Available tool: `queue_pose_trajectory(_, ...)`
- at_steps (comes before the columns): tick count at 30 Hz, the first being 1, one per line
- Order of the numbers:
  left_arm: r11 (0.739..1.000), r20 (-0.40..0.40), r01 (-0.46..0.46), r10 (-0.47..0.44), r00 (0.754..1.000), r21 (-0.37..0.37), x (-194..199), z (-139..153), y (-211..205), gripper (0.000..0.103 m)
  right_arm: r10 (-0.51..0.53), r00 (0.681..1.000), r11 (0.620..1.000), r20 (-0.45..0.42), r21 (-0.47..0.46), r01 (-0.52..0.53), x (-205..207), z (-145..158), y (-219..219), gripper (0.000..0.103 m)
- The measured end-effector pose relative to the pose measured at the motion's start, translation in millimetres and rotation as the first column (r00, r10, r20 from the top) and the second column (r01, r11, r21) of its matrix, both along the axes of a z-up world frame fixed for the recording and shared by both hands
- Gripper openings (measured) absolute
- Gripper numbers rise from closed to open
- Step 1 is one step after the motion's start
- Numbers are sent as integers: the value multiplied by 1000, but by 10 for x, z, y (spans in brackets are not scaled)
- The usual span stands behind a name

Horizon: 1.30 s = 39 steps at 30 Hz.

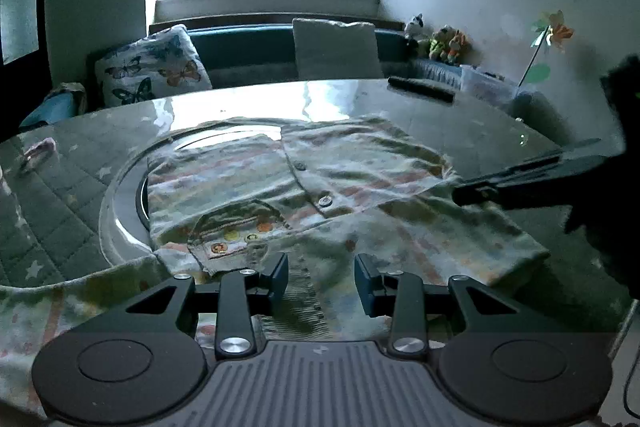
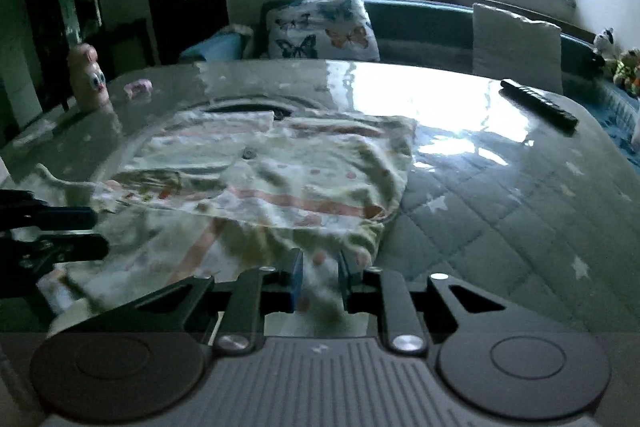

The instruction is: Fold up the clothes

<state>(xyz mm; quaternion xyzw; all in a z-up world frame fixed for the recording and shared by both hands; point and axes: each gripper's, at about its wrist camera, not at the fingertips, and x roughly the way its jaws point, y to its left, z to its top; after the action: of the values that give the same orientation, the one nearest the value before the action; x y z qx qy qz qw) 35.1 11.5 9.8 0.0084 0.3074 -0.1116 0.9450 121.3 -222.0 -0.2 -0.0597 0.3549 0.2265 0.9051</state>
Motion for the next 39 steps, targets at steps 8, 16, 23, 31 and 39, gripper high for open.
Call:
queue_pose_trajectory(8,999,-49,-43,44,998,20,34,-127,115,38,-38,999,999,-5,1,38,231,-118,8,13)
queue_pose_trajectory(16,997,-58,-70,73,996,41,25,-144,169,37,-17,1000,999,21,-34,17,181,-97,94,17)
queue_pose_trajectory(23,993,-39,-111,112,993,36,-101,-72,302,37,100,994,995,33,7,-101,-45,38,344,18)
queue_pose_trajectory(31,975,-7,-219,219,976,36,-322,42,624,38,238,971,971,18,-8,-238,-341,-30,772,24)
queue_pose_trajectory(39,922,2,-386,386,923,20,-543,75,1064,48,411,907,907,97,-147,-395,-880,-50,1106,33)
